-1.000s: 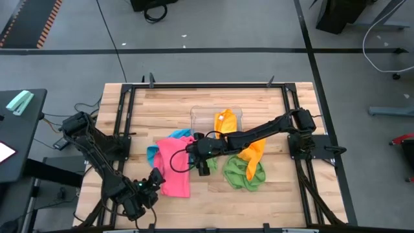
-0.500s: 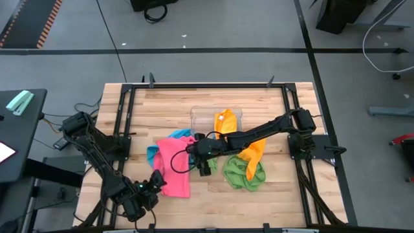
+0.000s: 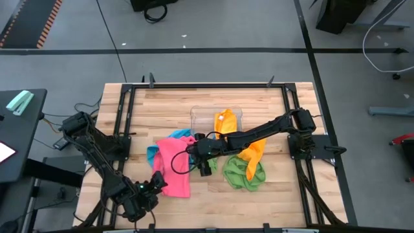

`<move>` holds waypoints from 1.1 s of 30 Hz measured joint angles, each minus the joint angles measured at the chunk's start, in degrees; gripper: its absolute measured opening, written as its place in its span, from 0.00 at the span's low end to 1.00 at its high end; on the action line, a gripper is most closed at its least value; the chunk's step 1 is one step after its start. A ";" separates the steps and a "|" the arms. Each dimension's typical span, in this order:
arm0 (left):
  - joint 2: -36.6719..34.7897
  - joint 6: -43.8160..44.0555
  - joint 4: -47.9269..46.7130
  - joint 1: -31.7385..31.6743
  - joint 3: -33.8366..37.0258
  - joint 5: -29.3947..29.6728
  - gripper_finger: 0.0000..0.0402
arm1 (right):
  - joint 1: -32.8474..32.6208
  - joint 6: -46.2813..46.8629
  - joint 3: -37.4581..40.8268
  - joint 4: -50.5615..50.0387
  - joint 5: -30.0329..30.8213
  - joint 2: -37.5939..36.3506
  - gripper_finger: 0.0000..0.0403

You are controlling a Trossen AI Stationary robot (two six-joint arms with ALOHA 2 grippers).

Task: Fold microfiber towels
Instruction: Fold the bottom pink microfiber cloth

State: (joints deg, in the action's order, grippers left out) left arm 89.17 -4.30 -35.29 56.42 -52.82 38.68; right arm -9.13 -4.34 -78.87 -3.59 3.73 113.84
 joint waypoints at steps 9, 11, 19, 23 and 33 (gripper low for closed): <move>0.00 0.59 0.18 0.00 0.00 0.00 0.55 | 0.00 -0.20 0.00 -0.41 0.00 -0.07 0.58; 0.00 0.57 0.32 0.00 0.00 0.00 0.54 | 0.00 -0.20 0.00 -1.51 0.01 -0.46 0.58; 2.00 0.64 1.27 -1.57 0.00 -6.70 0.54 | -0.02 0.36 -0.09 -2.03 0.02 -1.49 0.58; 3.56 -0.66 3.61 -2.20 0.00 -8.50 0.52 | -0.04 1.67 -0.07 -1.98 -0.76 -1.49 0.58; 3.85 -1.15 4.08 -3.11 1.37 -13.80 0.52 | -1.48 2.60 0.00 -1.21 -1.03 -1.49 0.58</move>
State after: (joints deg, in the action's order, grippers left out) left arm 93.01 -5.45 -31.21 53.31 -51.45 24.88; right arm -10.61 -1.74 -78.87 -4.80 2.70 112.36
